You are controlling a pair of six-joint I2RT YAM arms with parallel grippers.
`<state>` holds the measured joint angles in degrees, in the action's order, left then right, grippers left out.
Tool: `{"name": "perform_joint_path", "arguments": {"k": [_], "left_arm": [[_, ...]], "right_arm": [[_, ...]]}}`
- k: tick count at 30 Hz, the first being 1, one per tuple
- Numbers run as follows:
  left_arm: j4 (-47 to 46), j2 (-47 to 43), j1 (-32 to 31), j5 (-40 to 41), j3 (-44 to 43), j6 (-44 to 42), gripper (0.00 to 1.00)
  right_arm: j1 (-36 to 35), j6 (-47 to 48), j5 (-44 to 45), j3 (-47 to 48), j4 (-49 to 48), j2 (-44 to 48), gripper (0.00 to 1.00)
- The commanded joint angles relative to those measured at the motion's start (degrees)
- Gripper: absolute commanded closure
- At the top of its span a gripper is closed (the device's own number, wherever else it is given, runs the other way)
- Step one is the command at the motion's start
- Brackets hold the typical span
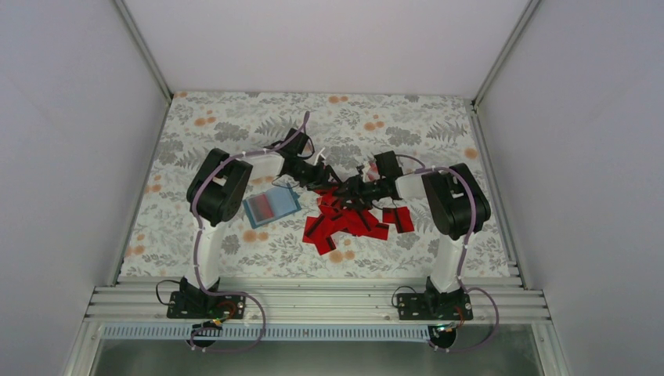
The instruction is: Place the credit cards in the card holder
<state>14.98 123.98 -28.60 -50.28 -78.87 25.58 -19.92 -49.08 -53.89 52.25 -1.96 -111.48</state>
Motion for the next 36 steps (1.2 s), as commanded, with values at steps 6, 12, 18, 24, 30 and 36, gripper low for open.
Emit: {"name": "perform_joint_path", "arguments": {"k": [6,12,18,24,30,36], "left_arm": [[7.7,0.2,-5.7,-9.7,4.4,0.7,0.4],[8.2,-1.3,-5.7,-9.5,4.4,1.4,0.4],[8.6,-2.2,-5.7,-9.1,4.3,1.6,0.4],[9.6,-3.2,-5.6,-5.7,3.6,1.4,0.41],[12.2,-6.2,-5.3,-0.1,1.0,0.0,0.4],[12.5,-12.3,-3.6,3.9,0.9,-0.8,0.29]], "right_arm": [[-0.4,-1.7,9.8,-1.0,-5.1,-2.0,0.61],[-0.4,-1.5,9.8,-0.9,-4.0,-3.9,0.73],[-0.4,-0.7,10.1,-0.2,-2.7,-4.7,0.91],[-0.4,2.1,10.7,0.4,1.0,-3.9,0.96],[-0.1,8.7,9.0,4.1,7.7,-2.0,0.96],[0.1,15.8,5.6,9.8,16.9,0.6,0.96]]}}
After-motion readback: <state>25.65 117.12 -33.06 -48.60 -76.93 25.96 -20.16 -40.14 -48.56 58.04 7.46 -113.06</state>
